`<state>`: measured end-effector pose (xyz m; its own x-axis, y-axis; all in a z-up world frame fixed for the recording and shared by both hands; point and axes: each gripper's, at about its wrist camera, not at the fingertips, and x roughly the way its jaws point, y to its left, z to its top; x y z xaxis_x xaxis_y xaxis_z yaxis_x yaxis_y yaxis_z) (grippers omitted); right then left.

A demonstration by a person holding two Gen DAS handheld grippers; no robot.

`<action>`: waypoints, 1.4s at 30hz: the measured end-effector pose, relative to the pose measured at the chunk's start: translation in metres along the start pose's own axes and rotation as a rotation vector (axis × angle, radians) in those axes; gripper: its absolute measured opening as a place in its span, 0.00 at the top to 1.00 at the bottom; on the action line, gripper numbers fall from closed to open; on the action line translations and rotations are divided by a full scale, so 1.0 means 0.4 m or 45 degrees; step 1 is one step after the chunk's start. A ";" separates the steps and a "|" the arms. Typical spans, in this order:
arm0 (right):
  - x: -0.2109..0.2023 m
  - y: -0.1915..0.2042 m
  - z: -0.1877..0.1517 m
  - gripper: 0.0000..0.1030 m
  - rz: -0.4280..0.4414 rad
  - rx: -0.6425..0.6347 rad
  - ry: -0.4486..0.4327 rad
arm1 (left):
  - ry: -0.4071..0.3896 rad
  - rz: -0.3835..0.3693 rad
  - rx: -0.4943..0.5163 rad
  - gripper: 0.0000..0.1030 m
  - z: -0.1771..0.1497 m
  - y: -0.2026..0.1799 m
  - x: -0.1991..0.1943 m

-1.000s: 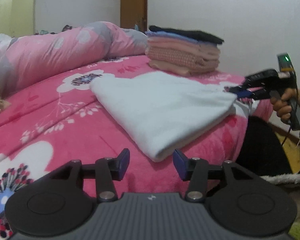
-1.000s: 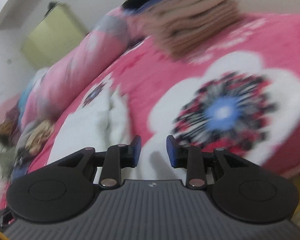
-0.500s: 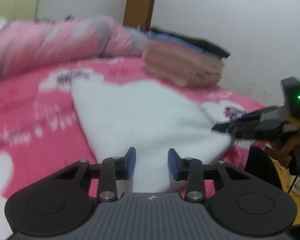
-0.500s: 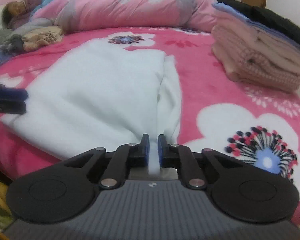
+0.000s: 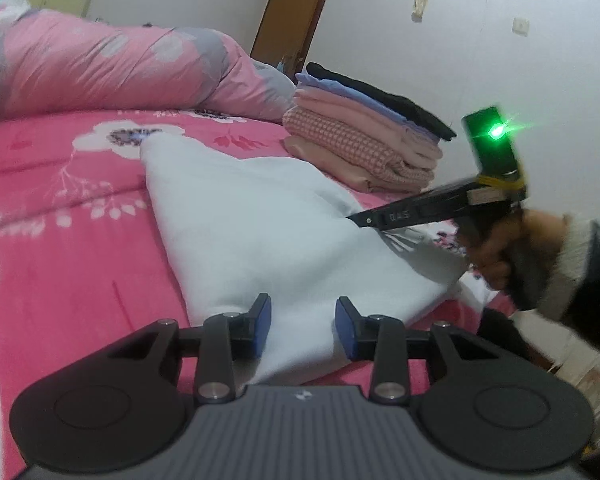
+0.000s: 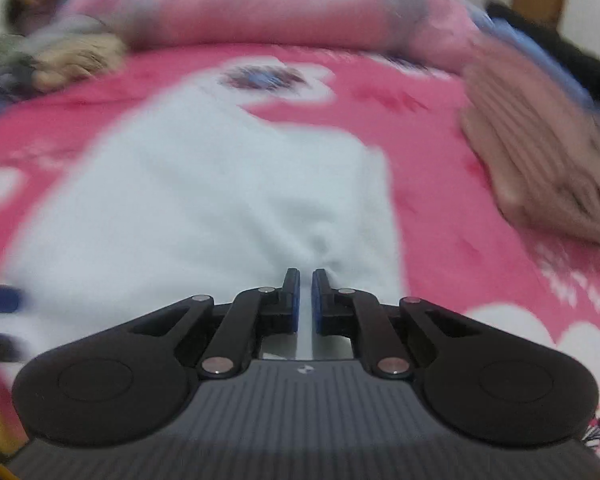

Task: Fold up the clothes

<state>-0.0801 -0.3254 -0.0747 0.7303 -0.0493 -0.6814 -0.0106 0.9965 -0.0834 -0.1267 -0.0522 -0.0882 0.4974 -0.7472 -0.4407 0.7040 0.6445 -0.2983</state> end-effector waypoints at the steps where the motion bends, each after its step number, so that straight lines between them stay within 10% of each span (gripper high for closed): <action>1: -0.002 -0.016 0.020 1.00 0.004 0.071 0.032 | -0.008 -0.013 -0.012 0.62 -0.003 0.005 -0.002; 4: -0.049 0.021 0.094 0.97 -0.027 0.040 -0.026 | -0.033 -0.055 -0.039 0.60 -0.011 0.021 -0.004; 10: 0.016 0.160 0.231 0.97 0.338 -0.068 -0.073 | -0.074 -0.123 -0.066 0.60 -0.027 0.047 -0.006; 17: 0.202 0.144 0.270 0.99 0.093 0.040 0.118 | -0.162 -0.254 -0.154 0.60 -0.067 0.102 -0.011; 25: 0.241 0.291 0.362 0.99 0.343 -0.045 0.115 | -0.195 -0.327 -0.175 0.60 -0.078 0.125 -0.009; 30: 0.361 0.272 0.377 1.00 0.071 0.104 0.101 | -0.195 -0.365 -0.209 0.60 -0.079 0.141 -0.011; 39: 0.061 0.303 0.305 0.99 0.342 -0.094 -0.090 | -0.192 -0.415 -0.260 0.58 -0.081 0.162 -0.012; 42: 0.080 0.353 0.241 0.99 0.348 -0.193 0.035 | -0.192 -0.415 -0.269 0.58 -0.080 0.166 -0.013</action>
<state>0.0077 -0.1799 -0.0383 0.6673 0.2155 -0.7129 -0.3076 0.9515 -0.0003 -0.0987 -0.0003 -0.1329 0.3456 -0.9228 -0.1704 0.7249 0.3778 -0.5760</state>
